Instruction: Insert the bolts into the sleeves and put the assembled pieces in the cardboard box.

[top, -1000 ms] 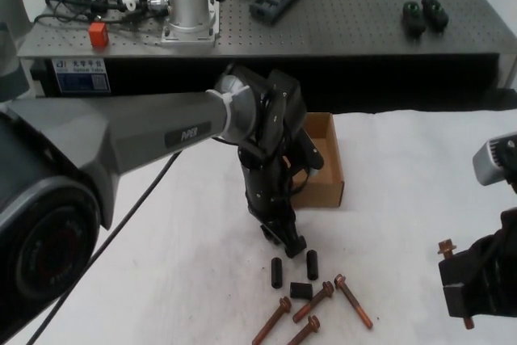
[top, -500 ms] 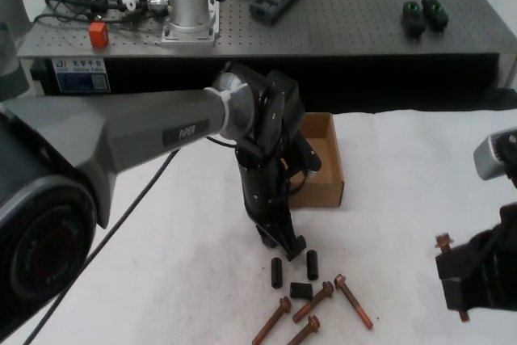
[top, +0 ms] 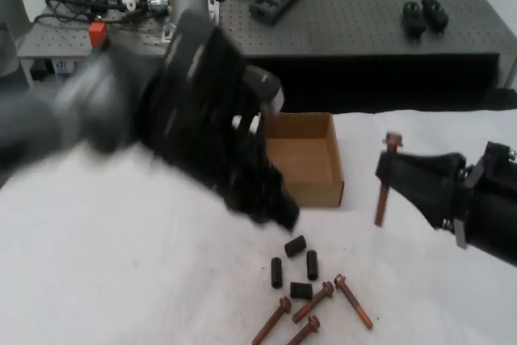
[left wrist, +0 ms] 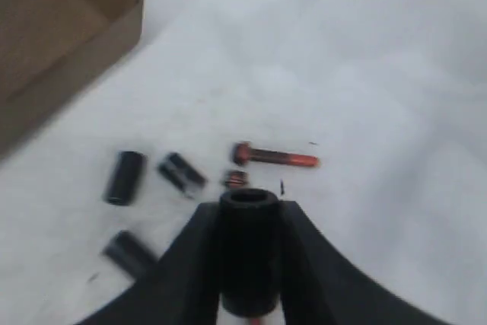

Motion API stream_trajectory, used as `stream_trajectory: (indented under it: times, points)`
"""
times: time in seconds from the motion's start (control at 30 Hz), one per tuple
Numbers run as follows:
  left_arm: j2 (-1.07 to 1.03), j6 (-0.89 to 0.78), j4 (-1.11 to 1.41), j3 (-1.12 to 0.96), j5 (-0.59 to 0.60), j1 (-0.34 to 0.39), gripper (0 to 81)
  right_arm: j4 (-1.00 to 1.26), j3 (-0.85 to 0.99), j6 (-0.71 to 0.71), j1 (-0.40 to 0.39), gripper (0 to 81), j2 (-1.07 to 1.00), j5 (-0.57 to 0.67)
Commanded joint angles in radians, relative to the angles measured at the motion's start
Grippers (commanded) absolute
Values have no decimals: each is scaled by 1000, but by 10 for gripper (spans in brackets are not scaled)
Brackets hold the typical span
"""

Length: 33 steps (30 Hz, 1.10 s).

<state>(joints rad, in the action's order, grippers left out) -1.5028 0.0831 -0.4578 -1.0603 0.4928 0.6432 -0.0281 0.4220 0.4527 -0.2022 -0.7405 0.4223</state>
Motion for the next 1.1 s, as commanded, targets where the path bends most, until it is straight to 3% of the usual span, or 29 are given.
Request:
stream_trajectory:
  times: [0.0,0.2,0.6,1.07]
  points:
    - [152,-110,458,257,137,58,6,478,-98,237,-49,31,-19,36]
    - [290,-192,796,469,159,129,6,572,-100,276,-114,31,-84,92]
    - [300,-248,843,478,140,129,6,498,-100,269,-127,31,-86,135]
    - [300,-263,843,478,197,129,6,449,-107,223,-127,31,-86,181]
